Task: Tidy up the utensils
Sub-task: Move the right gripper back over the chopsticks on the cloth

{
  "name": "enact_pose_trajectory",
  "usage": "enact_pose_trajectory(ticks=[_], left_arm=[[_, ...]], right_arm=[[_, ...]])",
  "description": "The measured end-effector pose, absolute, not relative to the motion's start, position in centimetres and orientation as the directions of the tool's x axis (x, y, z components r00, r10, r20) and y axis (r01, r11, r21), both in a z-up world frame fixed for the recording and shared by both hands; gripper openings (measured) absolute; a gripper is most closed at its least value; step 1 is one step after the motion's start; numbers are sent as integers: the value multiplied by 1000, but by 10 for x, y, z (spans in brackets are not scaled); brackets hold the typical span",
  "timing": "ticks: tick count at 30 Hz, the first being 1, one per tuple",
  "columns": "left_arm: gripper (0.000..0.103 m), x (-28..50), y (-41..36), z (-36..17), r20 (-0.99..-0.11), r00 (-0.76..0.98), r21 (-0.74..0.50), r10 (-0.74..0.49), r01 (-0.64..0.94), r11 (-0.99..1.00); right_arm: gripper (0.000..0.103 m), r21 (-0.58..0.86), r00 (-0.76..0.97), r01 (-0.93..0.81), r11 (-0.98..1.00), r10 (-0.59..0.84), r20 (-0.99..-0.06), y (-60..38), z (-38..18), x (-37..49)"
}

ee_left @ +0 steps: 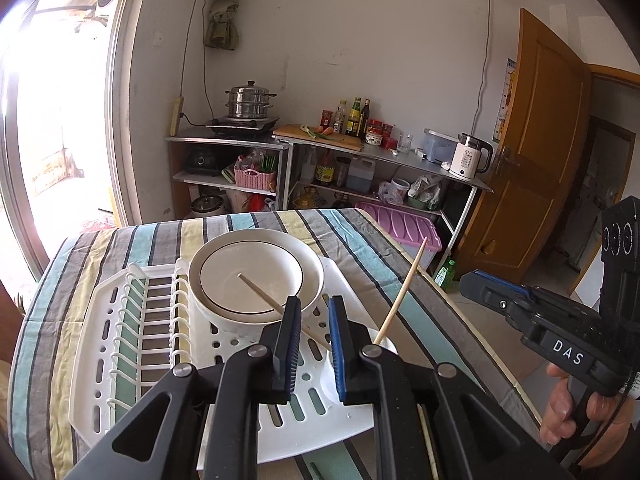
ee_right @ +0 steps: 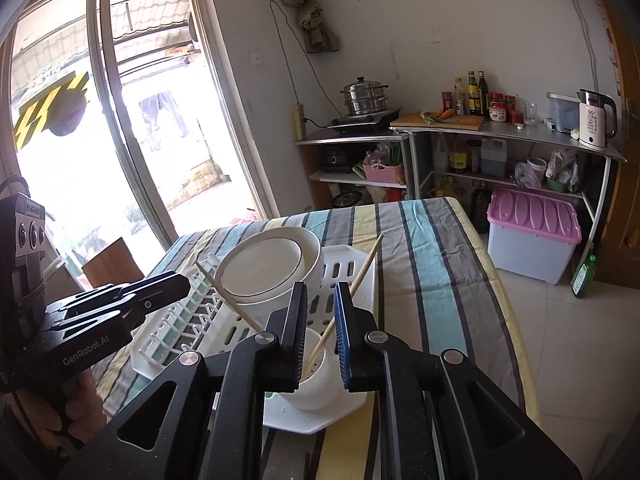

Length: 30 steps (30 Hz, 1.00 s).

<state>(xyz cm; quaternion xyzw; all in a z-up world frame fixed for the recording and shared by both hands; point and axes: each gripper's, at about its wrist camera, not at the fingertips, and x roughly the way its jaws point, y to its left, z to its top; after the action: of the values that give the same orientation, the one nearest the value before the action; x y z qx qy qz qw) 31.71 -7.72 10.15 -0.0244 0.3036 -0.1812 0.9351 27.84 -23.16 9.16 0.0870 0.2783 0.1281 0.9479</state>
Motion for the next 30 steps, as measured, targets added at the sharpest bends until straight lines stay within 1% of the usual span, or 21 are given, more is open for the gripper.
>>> enact_pose_trajectory(ticks=[6, 11, 19, 23, 30], left_arm=[[13, 273, -67, 110, -531, 773, -129, -347, 331, 935], [13, 224, -55, 105, -529, 781, -116, -331, 320, 940], [13, 149, -37, 72, -560, 764, -116, -320, 311, 943], [13, 122, -34, 55, -578, 759, -114, -300, 289, 951], [14, 98, -26, 38, -601, 748, -135, -284, 254, 958]], right_arm=[[14, 227, 824, -216, 950, 302, -479, -232, 95, 242], [14, 209, 831, -234, 950, 307, -463, -227, 91, 201], [14, 156, 825, -269, 950, 311, -473, -215, 73, 141], [14, 154, 817, -272, 950, 313, -485, -216, 61, 117], [14, 128, 812, -269, 955, 296, -503, -214, 46, 91]])
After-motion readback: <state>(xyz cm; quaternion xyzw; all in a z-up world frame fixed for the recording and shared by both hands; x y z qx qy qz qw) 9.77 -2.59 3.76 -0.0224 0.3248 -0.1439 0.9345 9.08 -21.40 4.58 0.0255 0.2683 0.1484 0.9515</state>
